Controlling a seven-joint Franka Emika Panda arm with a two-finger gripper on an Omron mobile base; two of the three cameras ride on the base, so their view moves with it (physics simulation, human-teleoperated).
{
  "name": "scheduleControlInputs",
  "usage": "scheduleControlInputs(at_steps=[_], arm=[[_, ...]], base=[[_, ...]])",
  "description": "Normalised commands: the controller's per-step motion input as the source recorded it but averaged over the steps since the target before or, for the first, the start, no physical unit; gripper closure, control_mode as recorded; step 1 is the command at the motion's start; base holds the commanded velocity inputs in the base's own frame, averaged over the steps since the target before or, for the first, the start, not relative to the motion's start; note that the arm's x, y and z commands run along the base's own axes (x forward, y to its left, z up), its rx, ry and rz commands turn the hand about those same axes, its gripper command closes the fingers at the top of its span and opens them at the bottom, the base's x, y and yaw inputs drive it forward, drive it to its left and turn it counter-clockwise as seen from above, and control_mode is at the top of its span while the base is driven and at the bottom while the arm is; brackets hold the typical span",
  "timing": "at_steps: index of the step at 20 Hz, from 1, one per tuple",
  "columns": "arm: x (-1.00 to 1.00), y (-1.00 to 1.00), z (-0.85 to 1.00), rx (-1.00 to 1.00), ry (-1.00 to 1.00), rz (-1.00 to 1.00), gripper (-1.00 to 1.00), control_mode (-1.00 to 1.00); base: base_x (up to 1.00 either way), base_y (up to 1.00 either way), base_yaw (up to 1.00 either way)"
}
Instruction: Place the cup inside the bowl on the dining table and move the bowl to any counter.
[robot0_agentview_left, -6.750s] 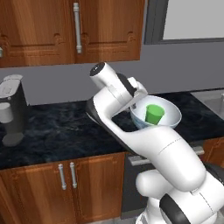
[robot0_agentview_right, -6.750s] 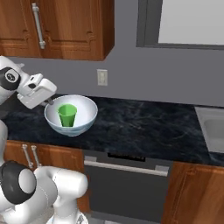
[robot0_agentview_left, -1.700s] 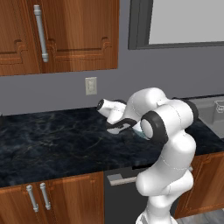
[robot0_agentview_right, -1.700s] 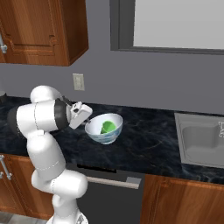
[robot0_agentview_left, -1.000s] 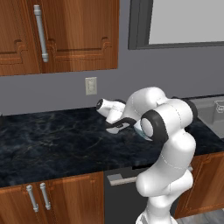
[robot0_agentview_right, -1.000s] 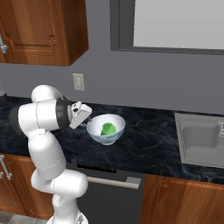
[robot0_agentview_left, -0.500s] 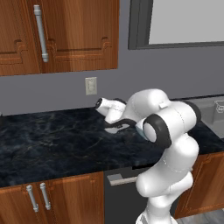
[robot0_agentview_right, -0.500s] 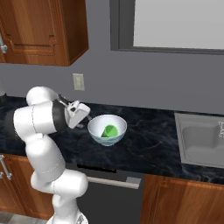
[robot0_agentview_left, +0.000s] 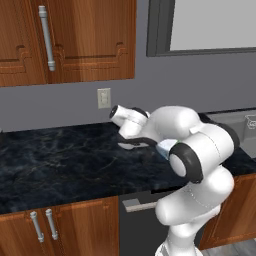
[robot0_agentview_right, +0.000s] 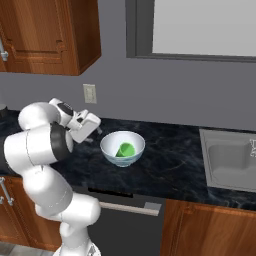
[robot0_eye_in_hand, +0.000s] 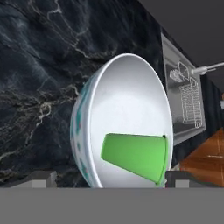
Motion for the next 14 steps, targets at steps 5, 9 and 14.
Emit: scheduleControlInputs(at_steps=[5,9,14], arm=[[-0.63,-0.23,0.28,0.00,0.00,-0.09,-1.00,-1.00],[-0.91,-0.24,0.31,0.05,0.00,-0.16,-1.00,-1.00],[-1.00,-0.09,0.34,0.14,-0.03,-0.21,-1.00,-1.00]], base=[[0.00,0.00,0.00],[0.00,0.00,0.00],[0.00,0.00,0.00]])
